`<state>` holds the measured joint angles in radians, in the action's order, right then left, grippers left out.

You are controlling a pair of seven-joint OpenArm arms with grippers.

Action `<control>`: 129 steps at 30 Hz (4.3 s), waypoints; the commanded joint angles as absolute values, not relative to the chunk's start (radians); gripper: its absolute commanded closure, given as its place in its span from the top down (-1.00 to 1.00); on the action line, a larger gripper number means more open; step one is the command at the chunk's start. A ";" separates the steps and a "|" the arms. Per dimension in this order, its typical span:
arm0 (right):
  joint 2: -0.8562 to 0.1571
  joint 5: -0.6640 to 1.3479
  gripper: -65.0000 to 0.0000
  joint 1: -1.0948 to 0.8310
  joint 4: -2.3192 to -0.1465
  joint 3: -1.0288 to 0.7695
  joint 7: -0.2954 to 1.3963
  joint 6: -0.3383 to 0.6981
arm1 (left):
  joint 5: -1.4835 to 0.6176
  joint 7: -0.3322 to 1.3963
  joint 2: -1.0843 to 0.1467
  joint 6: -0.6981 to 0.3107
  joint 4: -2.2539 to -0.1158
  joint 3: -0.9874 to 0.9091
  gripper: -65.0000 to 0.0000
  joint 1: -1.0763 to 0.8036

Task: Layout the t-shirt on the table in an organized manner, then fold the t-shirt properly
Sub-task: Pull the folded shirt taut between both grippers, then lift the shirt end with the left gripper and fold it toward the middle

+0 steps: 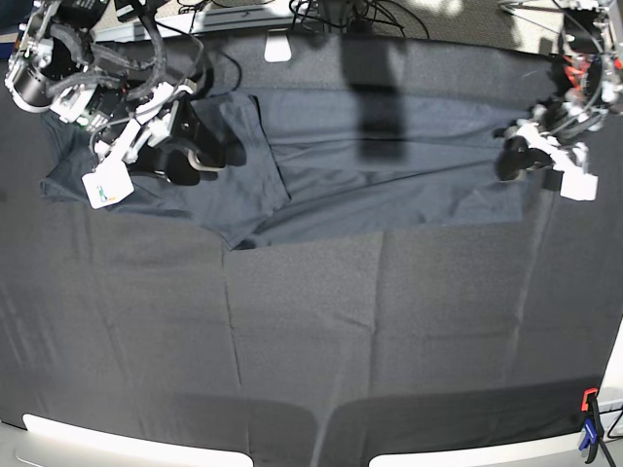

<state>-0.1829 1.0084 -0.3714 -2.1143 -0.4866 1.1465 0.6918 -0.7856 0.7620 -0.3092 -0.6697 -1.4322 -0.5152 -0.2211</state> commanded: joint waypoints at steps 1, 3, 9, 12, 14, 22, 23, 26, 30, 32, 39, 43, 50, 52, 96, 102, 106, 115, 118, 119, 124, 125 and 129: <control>-0.192 1.031 -0.15 -0.355 -2.132 -0.490 1.115 0.698 | -0.786 0.730 -0.333 -0.658 -1.446 -0.552 -1.00 -0.213; -0.191 1.028 -0.15 -0.332 -2.132 -0.491 1.116 0.698 | -0.763 0.727 -0.342 -0.653 -1.446 -0.597 -1.00 -0.213; -0.191 1.028 -0.15 -0.269 -2.132 -0.491 1.125 0.698 | -0.730 0.733 -0.367 -0.635 -1.446 -0.653 -1.00 -0.213; -0.192 1.028 -0.15 -0.263 -2.132 -0.491 1.127 0.698 | -0.729 0.732 -0.366 -0.635 -1.446 -0.653 -0.81 -0.213; -0.192 1.028 -0.15 -0.263 -2.132 -0.491 1.127 0.698 | -0.709 0.731 -0.366 -0.635 -1.446 -0.653 -0.44 -0.213; -0.192 1.028 -0.15 -0.263 -2.132 -0.490 1.127 0.698 | -0.596 0.657 -0.363 -0.523 -1.395 -0.652 -0.24 -0.213; -0.191 1.028 -0.15 -0.263 -2.132 -0.491 1.127 0.698 | -0.600 0.658 -0.363 -0.523 -1.386 -0.652 -0.24 -0.213; -0.191 1.028 -0.15 -0.263 -2.131 -0.491 1.127 0.698 | -0.633 0.674 -0.363 -0.556 -1.375 -0.652 -0.24 -0.213; -0.191 1.028 -0.15 -0.263 -2.131 -0.491 1.127 0.698 | -0.709 0.691 -0.363 -0.622 -1.374 -0.652 -0.24 -0.213; -0.191 1.028 -0.15 -0.263 -2.132 -0.491 1.127 0.698 | -0.727 0.703 -0.363 -0.628 -1.374 -0.648 -0.24 -0.213; -0.192 1.028 -0.15 -0.263 -2.132 -0.491 1.129 0.698 | -0.753 0.732 -0.363 -0.640 -1.352 -0.547 -0.24 -0.210; -0.192 1.028 -0.15 -0.264 -2.131 -0.491 1.130 0.698 | -0.753 0.731 -0.364 -0.640 -1.280 -0.522 -0.25 -0.182; -0.192 1.028 -0.15 -0.263 -2.132 -0.491 1.130 0.698 | -0.753 0.738 -0.377 -0.640 -1.248 -0.538 -1.00 -0.163; -0.192 1.028 -0.15 -0.263 -2.132 -0.491 1.130 0.698 | -0.753 0.762 -0.384 -0.640 -1.248 -0.538 -1.00 -0.163; -0.412 0.605 -0.15 -0.239 -2.131 -0.809 1.052 0.672 | -0.765 0.895 0.031 -0.510 -1.773 -0.049 -1.00 -0.218; -0.432 0.609 -0.15 -0.286 -2.131 -0.868 1.052 0.672 | -0.652 0.840 0.033 -0.421 -1.773 0.041 -1.00 -0.185; -0.429 0.645 -0.15 -0.286 -2.131 -0.868 1.068 0.672 | -0.593 0.817 0.033 -0.363 -1.773 0.049 -1.00 -0.170; -0.429 0.692 -0.15 -0.286 -2.131 -0.868 1.085 0.672 | -0.587 0.881 0.033 -0.352 -1.773 0.059 -0.15 -0.165; -0.430 0.692 -0.15 -0.285 -2.131 -0.868 1.084 0.673 | -0.643 0.908 0.033 -0.404 -1.773 0.095 -0.14 -0.165; -0.429 0.692 -0.15 -0.285 -2.131 -0.868 1.084 0.672 | -0.661 0.903 0.033 -0.422 -1.773 0.110 -0.14 -0.163; -0.429 0.692 -0.15 -0.286 -2.131 -0.868 1.085 0.672 | -0.692 0.893 0.033 -0.442 -1.773 0.131 -0.14 -0.130; -0.429 0.692 -0.15 -0.286 -2.131 -0.868 1.085 0.672 | -0.692 0.898 0.033 -0.442 -1.774 0.125 -0.14 -0.124; -0.429 0.692 -0.15 -0.286 -2.131 -0.868 1.085 0.672 | -0.685 0.952 0.033 -0.453 -1.774 0.069 -0.14 -0.092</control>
